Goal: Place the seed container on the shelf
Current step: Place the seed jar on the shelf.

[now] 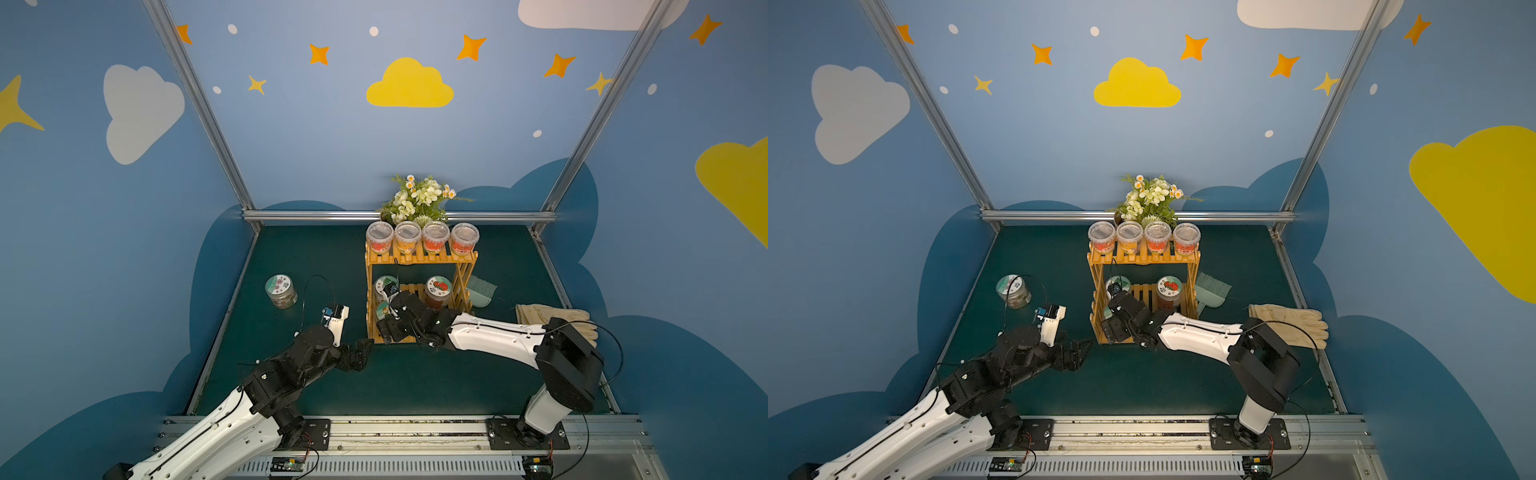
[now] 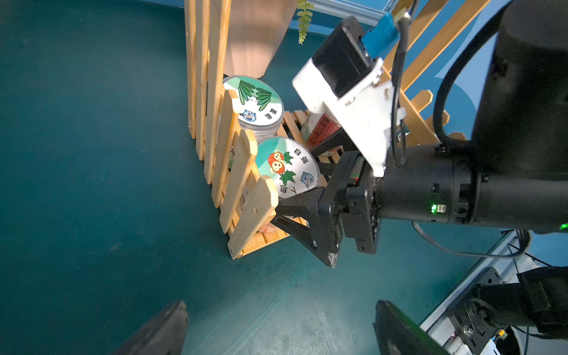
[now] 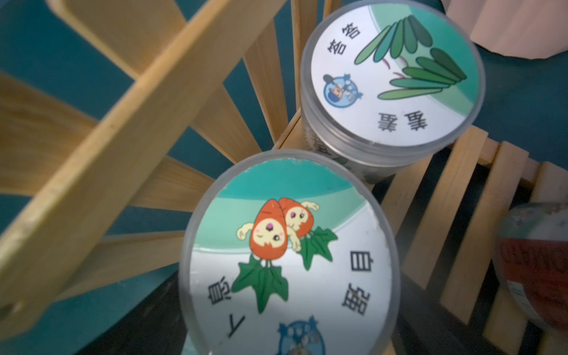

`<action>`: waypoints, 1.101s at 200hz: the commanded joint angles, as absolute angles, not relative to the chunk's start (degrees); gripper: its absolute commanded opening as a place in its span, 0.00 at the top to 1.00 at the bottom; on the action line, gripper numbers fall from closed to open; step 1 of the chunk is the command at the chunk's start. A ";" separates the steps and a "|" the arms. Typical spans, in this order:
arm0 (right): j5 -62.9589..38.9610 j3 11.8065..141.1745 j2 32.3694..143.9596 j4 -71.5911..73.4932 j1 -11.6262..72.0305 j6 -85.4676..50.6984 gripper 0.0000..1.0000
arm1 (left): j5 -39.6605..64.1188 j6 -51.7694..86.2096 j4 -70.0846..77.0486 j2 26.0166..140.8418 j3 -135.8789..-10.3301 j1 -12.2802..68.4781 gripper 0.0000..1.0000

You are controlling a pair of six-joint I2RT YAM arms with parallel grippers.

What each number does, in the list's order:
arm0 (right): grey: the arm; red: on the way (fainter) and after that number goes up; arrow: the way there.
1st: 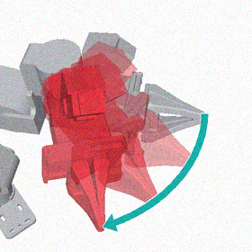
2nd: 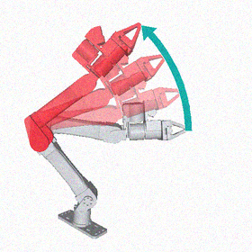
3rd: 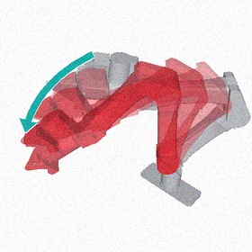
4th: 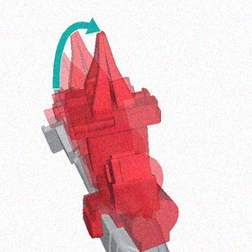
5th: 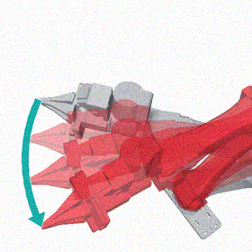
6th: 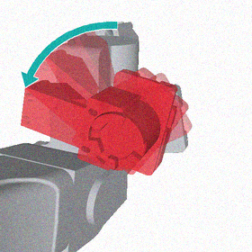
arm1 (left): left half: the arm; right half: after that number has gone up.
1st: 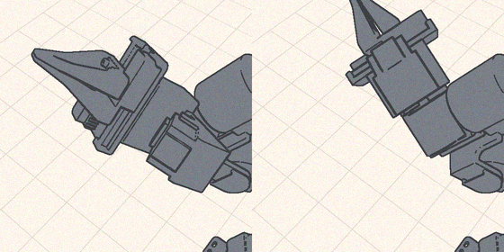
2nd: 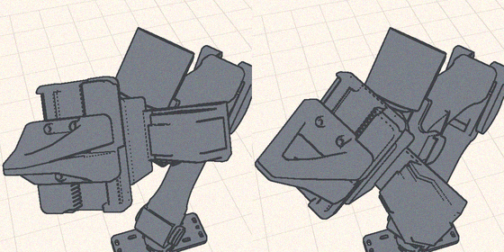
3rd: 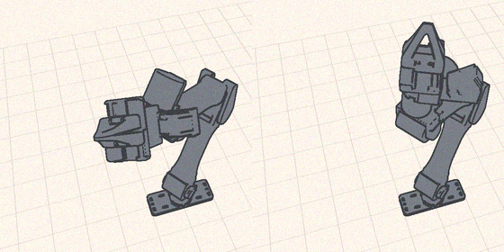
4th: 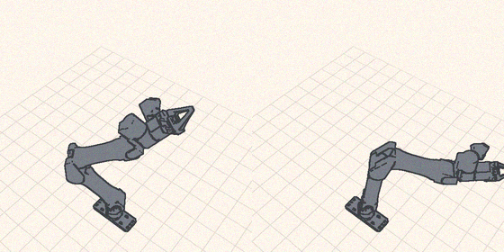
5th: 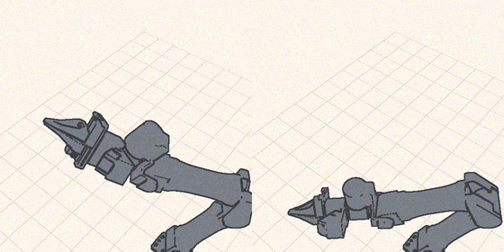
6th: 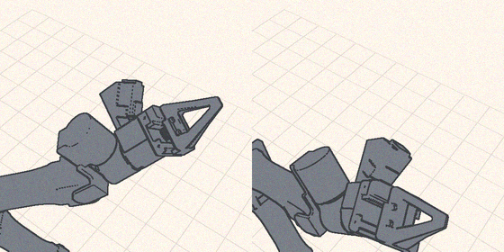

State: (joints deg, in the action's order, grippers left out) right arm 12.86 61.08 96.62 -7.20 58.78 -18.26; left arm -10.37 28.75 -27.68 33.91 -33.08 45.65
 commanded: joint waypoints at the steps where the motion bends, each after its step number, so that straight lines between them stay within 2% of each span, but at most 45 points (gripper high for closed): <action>1: 13.54 62.84 95.68 -8.87 59.23 -18.90 0.02 | -11.16 28.41 -28.21 33.13 -32.78 45.40 0.00; 47: 12.16 60.53 93.66 -8.62 59.33 -17.72 0.02 | -11.24 28.11 -28.50 33.49 -33.05 45.44 0.00; 72: 11.90 58.30 92.40 -6.78 59.33 -17.55 0.08 | -11.33 28.12 -28.21 33.41 -32.96 45.43 0.00; 115: 12.04 57.47 92.94 -5.73 59.17 -17.32 0.09 | -11.16 28.13 -28.04 33.72 -33.05 45.44 0.00; 134: 11.30 57.48 93.35 -5.62 59.05 -17.49 0.18 | -11.16 28.10 -28.21 33.78 -33.13 45.44 0.00; 201: 11.10 56.95 92.99 -5.14 58.96 -17.40 0.16 | -12.12 27.79 -29.39 33.27 -33.63 45.35 0.00; 220: 10.90 56.95 92.22 -6.07 58.96 -17.03 0.10 | -12.39 27.64 -30.67 33.87 -34.89 44.93 0.00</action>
